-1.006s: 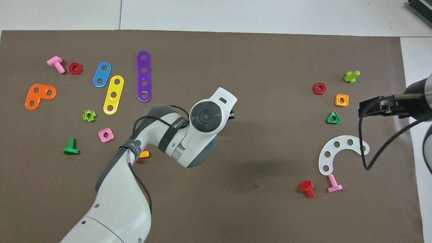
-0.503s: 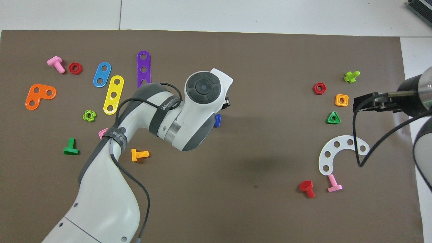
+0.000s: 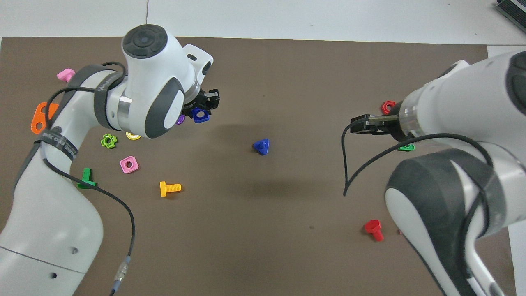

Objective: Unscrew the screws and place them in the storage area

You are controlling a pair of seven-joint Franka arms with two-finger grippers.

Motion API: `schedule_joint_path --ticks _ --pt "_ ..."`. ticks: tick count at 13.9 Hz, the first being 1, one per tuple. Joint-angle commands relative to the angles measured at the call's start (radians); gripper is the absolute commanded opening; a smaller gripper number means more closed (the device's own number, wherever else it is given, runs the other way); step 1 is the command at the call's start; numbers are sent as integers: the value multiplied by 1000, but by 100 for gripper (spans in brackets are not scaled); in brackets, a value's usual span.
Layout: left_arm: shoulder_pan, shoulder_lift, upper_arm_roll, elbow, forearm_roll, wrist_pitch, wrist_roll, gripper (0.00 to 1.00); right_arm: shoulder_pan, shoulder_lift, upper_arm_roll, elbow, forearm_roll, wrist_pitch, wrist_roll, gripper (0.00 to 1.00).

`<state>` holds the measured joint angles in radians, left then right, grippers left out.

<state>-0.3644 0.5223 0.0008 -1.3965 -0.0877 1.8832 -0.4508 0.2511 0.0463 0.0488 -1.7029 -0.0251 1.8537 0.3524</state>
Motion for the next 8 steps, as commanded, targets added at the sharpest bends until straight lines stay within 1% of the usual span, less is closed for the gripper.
schedule_joint_path --ticks 1,3,4,7,8 --pt "76 -59 -4 -96 -35 -15 228 0 69 105 0 9 -19 115 80 98" --pt "111 -94 -4 -198 -35 42 375 0 125 177 0 12 -39 206 150 98" --pt "114 -116 -4 -260 -35 89 401 0 149 203 0 22 -51 235 184 98" --pt "102 -180 -2 -482 -35 279 408 0 175 325 2 110 -62 268 235 98" --pt "101 -191 -2 -528 -35 327 412 0 180 337 2 108 -59 313 235 98"
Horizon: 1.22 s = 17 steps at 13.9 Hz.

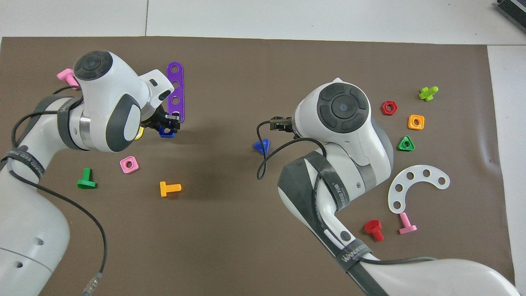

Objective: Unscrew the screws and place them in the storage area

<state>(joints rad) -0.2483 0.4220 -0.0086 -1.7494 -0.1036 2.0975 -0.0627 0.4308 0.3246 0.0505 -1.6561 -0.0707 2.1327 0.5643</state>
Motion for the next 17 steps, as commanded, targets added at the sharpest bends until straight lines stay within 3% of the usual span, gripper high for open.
schedule_joint_path --ticks 1,2,3,5,8,13,17 --pt "-17 -98 7 -197 -19 125 35 0 3 73 0 61 -14 45 23 98" --pt "-14 -98 6 -197 -19 121 52 28 6 103 0 64 -15 55 23 97" --pt "-12 -98 7 -194 -19 121 76 96 12 123 0 67 -15 58 23 95" --pt "-3 -95 7 -171 -19 107 92 100 38 155 0 67 -20 62 25 92" --pt "41 -97 10 -82 -18 -29 95 100 74 197 -1 67 -18 154 37 85" --pt "179 -227 13 -81 -2 -224 199 100 112 252 -1 52 -83 223 107 75" --pt "218 -343 16 -96 102 -347 205 100 115 249 -1 39 -89 208 112 61"
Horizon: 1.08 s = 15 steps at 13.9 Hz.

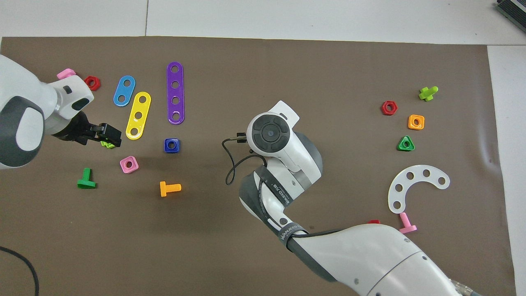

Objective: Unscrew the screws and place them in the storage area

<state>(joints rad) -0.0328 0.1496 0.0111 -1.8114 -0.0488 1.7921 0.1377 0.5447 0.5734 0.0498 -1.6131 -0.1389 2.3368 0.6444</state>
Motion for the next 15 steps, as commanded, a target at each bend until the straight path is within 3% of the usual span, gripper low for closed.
schedule_joint_path --ticks 1,5,7,9,11,12,15 --pt "2 -94 -2 -32 52 -49 0 100 1 -1 -1 -5 -21 -14 32 61" --pt "14 -214 0 -13 52 -49 -6 100 6 -1 -1 -5 -19 -34 49 52" --pt "13 -202 -3 64 50 -89 -7 100 8 -3 -1 -2 -19 -65 78 52" --pt "11 -177 -3 128 50 -126 -7 100 8 -3 1 1 -19 -65 80 37" --pt "11 -150 -3 193 50 -163 -7 100 8 -3 1 2 -18 -66 87 5" --pt "13 -141 -2 219 53 -189 -7 100 6 -6 1 2 -18 -68 87 0" --pt "13 -85 -3 299 50 -261 -7 100 -12 -65 -1 -14 -18 -108 77 0"
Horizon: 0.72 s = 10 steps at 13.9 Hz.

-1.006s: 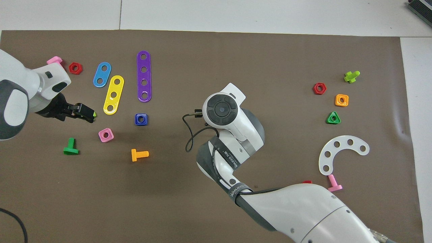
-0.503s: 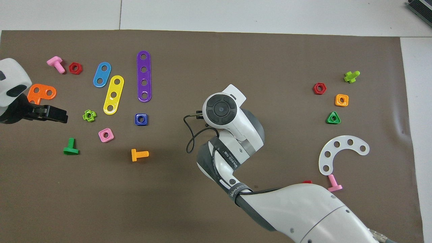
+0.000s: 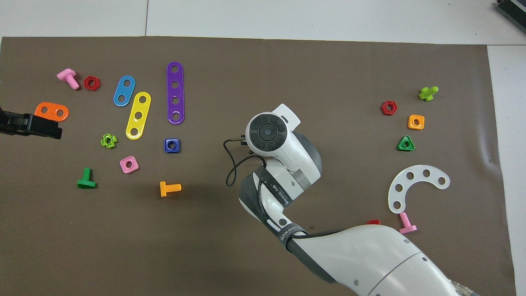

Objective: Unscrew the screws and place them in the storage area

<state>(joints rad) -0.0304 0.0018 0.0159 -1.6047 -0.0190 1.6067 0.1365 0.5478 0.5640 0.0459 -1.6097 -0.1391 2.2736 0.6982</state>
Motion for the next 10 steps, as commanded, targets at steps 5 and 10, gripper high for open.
schedule_joint_path --ticks 5,10 --pt "3 139 -8 180 48 -110 -8 100 -195 -258 5 -227 -2 -31 -121 0" --pt "4 106 -8 109 48 -60 -14 100 -363 -288 5 -306 -1 9 -258 0"
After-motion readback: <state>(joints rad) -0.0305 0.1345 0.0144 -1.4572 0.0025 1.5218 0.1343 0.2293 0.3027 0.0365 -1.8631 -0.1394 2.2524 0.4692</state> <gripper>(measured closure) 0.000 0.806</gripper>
